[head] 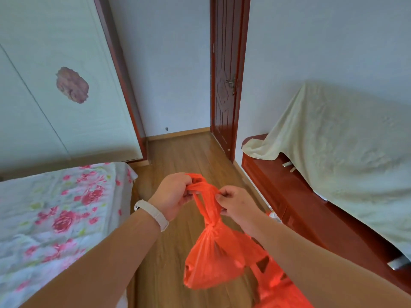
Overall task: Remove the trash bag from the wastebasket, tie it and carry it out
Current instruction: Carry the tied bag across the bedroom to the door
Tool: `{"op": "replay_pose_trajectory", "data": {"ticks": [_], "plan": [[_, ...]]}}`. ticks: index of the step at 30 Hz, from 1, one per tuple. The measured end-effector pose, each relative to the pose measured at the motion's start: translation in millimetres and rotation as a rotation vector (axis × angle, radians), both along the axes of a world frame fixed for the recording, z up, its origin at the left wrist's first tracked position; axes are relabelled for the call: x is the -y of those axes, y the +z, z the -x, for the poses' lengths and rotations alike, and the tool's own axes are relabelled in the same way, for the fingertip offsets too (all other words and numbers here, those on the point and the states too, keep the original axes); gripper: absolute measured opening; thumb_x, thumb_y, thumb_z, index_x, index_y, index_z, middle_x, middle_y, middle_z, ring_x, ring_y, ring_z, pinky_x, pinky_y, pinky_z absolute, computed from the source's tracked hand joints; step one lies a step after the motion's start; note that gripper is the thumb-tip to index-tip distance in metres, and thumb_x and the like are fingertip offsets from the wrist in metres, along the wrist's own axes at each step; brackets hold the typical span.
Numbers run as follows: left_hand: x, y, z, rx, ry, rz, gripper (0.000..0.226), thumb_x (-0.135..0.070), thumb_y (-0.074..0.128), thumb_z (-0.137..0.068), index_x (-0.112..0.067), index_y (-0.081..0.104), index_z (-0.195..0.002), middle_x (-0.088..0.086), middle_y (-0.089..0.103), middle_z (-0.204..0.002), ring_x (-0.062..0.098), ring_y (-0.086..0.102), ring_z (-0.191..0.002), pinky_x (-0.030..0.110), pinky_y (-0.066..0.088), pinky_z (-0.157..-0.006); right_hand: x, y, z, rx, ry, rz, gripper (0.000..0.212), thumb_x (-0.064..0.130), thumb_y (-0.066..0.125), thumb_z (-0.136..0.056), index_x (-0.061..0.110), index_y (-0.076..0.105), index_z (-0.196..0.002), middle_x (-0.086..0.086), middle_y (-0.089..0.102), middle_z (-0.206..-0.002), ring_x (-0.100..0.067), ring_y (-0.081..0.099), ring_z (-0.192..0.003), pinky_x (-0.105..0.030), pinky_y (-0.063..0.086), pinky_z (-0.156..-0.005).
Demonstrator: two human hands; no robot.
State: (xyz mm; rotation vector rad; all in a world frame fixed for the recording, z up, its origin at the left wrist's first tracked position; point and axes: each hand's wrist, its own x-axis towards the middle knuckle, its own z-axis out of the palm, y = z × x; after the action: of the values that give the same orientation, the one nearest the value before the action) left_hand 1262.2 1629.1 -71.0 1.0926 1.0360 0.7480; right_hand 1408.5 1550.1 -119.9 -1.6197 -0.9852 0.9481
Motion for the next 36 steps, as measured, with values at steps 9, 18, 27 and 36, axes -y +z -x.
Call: {"op": "replay_pose_trajectory", "data": {"ticks": [9,18,27,36], "plan": [[-181,-21,-47,0.107,-0.092,0.029,0.025,-0.001,0.044,-0.082,-0.004,0.069,-0.081,0.005,0.066,-0.059,0.012,0.06,-0.05,0.023,0.05,-0.052,-173,-12,-58,0.004,-0.103,0.004,0.021,0.012,0.061,-0.092,0.013,0.068,-0.072,-0.004,0.066,-0.071,-0.015,0.065,-0.068,-0.036,0.06,-0.074],[-379,-24,-86,0.111,-0.174,0.061,0.028,-0.003,0.046,-0.084,-0.009,0.073,-0.075,0.005,0.068,-0.061,0.013,0.062,-0.052,0.023,0.051,-0.051,-356,-12,-84,0.076,-0.191,0.064,0.016,0.015,0.062,-0.092,0.013,0.07,-0.079,-0.011,0.072,-0.08,-0.024,0.071,-0.077,-0.041,0.06,-0.08],[-521,-39,-135,0.033,-0.23,0.025,0.032,-0.003,0.049,-0.082,-0.013,0.075,-0.068,0.005,0.07,-0.064,0.012,0.064,-0.056,0.024,0.053,-0.052,-497,-26,-127,0.093,-0.203,0.113,0.014,0.013,0.062,-0.092,0.013,0.069,-0.079,-0.005,0.072,-0.078,-0.017,0.07,-0.073,-0.036,0.061,-0.076],[-684,-51,-226,-0.132,-0.31,-0.084,0.019,-0.003,0.053,-0.081,-0.008,0.072,-0.082,0.003,0.064,-0.066,0.01,0.059,-0.059,0.021,0.052,-0.057,-665,-49,-221,0.04,-0.031,0.079,0.011,0.006,0.059,-0.092,0.003,0.067,-0.086,-0.01,0.07,-0.077,-0.019,0.067,-0.071,-0.035,0.059,-0.074]]}}
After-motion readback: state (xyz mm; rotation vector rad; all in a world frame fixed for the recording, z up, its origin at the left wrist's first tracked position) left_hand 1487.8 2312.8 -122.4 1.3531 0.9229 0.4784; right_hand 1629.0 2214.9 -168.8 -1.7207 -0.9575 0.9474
